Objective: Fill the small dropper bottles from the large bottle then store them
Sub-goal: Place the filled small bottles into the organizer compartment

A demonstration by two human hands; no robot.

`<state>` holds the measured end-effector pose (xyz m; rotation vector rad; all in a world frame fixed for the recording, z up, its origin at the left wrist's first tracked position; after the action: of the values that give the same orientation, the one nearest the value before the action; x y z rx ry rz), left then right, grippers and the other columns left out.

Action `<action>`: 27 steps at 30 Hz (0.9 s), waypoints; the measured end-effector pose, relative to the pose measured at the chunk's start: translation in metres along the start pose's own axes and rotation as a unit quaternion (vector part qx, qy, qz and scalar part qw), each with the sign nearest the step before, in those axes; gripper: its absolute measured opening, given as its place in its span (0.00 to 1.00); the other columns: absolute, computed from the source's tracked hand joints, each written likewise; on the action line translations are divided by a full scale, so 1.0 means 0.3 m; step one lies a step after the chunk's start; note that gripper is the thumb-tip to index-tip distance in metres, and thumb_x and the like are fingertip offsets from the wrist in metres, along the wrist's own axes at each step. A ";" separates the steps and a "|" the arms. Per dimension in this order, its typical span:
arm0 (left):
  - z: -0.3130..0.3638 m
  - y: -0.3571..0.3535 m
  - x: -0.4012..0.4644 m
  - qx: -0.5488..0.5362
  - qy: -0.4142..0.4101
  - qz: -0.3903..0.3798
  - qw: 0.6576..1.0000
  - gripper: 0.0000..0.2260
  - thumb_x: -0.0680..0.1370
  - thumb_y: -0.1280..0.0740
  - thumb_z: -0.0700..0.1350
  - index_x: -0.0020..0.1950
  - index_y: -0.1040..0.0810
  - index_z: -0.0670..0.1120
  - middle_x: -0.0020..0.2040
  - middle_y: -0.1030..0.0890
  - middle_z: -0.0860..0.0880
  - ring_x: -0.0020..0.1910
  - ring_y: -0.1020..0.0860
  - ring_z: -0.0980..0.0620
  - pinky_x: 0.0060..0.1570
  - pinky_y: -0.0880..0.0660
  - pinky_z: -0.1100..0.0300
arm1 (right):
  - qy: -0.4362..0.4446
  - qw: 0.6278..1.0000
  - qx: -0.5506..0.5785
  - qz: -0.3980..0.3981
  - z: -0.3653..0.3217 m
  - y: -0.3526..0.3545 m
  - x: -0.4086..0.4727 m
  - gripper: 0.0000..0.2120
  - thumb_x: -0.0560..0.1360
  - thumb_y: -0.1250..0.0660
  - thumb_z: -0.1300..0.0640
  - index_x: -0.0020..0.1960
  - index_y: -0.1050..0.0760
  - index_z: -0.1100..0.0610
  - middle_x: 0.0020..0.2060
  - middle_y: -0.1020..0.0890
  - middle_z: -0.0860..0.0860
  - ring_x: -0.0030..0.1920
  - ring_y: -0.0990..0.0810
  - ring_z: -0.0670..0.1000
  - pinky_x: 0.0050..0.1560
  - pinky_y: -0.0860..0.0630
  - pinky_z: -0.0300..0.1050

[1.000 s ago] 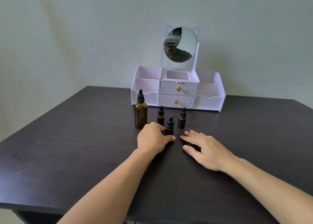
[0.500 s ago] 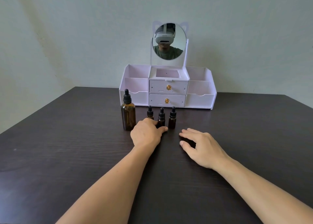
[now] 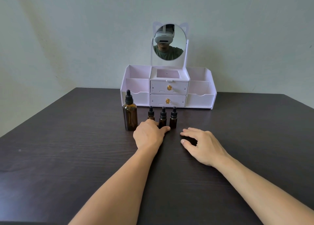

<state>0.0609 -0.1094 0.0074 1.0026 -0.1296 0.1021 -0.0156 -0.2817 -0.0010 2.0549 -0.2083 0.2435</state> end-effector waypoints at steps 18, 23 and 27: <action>-0.161 0.126 -0.095 0.065 -0.105 0.046 0.991 0.22 0.73 0.35 0.65 0.57 0.19 0.51 0.55 0.22 0.50 0.58 0.28 0.49 0.56 0.28 0.55 | -0.134 0.966 -0.193 -0.113 0.050 -0.073 0.043 0.32 0.77 0.59 0.34 0.78 0.56 0.45 0.79 0.54 0.50 0.78 0.58 0.54 0.76 0.58 0.58; -0.205 0.159 -0.111 0.177 -0.055 0.055 0.981 0.31 0.74 0.43 0.71 0.62 0.26 0.48 0.61 0.27 0.47 0.63 0.31 0.47 0.61 0.33 0.52 | -0.140 0.963 -0.196 -0.120 0.059 -0.077 0.055 0.33 0.76 0.60 0.33 0.78 0.57 0.44 0.79 0.55 0.49 0.78 0.59 0.54 0.76 0.59 0.59; -0.235 0.143 -0.103 0.203 -0.024 0.014 0.979 0.38 0.73 0.48 0.73 0.66 0.31 0.43 0.66 0.30 0.45 0.68 0.34 0.45 0.66 0.37 0.51 | -0.145 0.963 -0.195 -0.116 0.063 -0.073 0.055 0.33 0.76 0.60 0.33 0.78 0.58 0.44 0.79 0.56 0.49 0.78 0.59 0.54 0.76 0.59 0.59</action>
<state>0.0285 -0.0278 0.0008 1.4125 -0.1716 0.1330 0.0074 -0.2887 -0.0242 1.6938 -0.1745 -0.2311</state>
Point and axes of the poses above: each hand's wrist, its own x-axis towards the middle knuckle, its own y-axis out of the back of the hand, z = x × y, the point moved 9 cm from there along x, towards the middle knuckle
